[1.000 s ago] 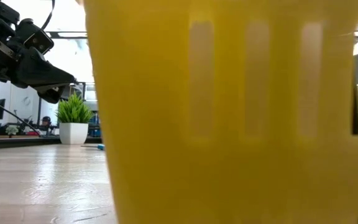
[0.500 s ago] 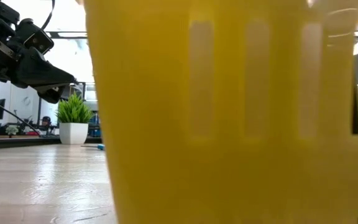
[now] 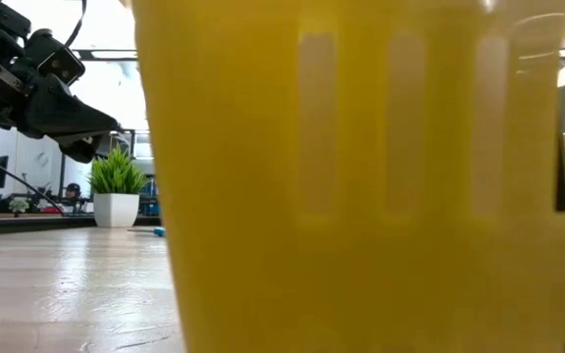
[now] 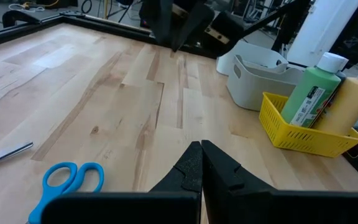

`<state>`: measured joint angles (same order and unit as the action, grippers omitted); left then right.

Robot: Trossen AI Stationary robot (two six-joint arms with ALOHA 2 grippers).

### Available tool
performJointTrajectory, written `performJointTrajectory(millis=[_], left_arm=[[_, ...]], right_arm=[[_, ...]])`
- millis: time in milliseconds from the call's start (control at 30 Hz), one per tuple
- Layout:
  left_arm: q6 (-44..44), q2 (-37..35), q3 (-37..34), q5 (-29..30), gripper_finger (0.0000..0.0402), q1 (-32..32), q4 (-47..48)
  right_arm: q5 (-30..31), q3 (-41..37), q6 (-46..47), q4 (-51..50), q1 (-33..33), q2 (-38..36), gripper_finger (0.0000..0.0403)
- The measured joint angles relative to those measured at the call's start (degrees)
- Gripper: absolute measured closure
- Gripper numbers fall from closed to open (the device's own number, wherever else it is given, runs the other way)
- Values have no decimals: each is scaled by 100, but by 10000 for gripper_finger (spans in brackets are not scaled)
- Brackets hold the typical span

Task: Pick & Place Paint Supplies
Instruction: Put the blue scissors into the gray bin

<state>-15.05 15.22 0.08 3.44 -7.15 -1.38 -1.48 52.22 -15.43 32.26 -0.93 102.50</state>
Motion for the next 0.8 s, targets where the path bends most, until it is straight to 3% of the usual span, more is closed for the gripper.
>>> performJointTrajectory(millis=[233,533,800], left_arm=[[0,0,0,-2,402,1,1],[0,0,0,-2,402,-1,0],[0,0,0,0,402,1,1]], right_arm=[[-30,-302,420,209,-238,-436,336],[-27,-1854,246,1923,-576,-1359,336],[-2,-2618,37,2232,-590,-2468,336]])
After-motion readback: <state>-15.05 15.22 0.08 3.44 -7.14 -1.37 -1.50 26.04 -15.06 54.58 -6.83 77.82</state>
